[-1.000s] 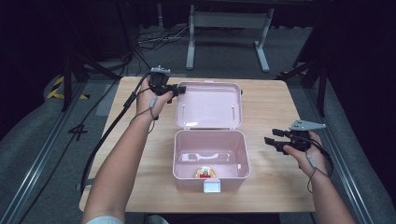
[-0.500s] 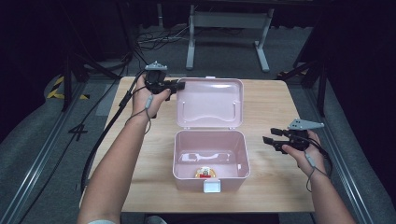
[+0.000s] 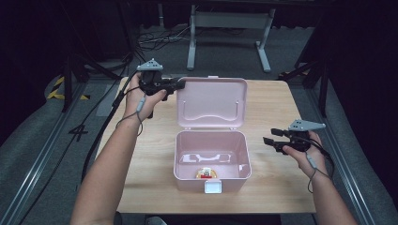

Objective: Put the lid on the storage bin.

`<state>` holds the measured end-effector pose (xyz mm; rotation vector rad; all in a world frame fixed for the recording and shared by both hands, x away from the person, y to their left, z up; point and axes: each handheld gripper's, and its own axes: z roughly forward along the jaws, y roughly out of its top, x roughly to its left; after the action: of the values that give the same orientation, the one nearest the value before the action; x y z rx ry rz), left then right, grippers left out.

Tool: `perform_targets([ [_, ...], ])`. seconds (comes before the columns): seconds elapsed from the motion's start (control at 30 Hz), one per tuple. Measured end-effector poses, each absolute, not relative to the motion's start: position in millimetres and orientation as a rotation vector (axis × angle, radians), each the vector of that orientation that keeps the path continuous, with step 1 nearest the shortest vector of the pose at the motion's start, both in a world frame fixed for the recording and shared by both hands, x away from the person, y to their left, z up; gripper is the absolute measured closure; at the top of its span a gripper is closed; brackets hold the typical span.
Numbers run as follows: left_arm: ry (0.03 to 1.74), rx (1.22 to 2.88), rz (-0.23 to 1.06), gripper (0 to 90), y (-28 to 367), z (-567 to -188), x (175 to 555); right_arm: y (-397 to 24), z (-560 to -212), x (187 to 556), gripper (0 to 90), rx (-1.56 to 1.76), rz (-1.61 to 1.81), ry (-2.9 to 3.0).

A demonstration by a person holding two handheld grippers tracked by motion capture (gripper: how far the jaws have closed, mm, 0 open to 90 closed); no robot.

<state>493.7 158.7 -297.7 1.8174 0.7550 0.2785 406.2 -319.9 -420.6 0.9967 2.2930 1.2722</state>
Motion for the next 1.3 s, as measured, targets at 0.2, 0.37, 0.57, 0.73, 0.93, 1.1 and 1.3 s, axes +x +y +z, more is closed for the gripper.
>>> perform_targets([
  [0.2,0.658,1.809,0.287,73.0,160,-295,488,-319,-420,406,44.1,0.992,1.28,2.295],
  [0.37,0.63,1.781,0.285,73.1,160,-295,484,-319,-419,405,44.1,0.985,1.282,2.296],
  [0.57,0.614,1.728,0.296,73.4,162,-300,479,-319,-417,404,44.2,0.978,1.287,2.293],
  [0.73,0.6,1.721,0.313,73.6,162,-298,472,-317,-414,402,44.6,0.967,1.305,2.29],
  [0.93,0.58,1.73,0.336,73.4,161,-293,460,-311,-403,394,48.8,0.918,1.366,2.295],
  [1.1,0.573,1.731,0.36,72.6,160,-290,450,-306,-394,387,55.3,0.868,1.415,2.307],
  [1.3,0.582,1.713,0.379,71.0,159,-289,436,-299,-384,379,58.9,0.82,1.461,2.322],
])
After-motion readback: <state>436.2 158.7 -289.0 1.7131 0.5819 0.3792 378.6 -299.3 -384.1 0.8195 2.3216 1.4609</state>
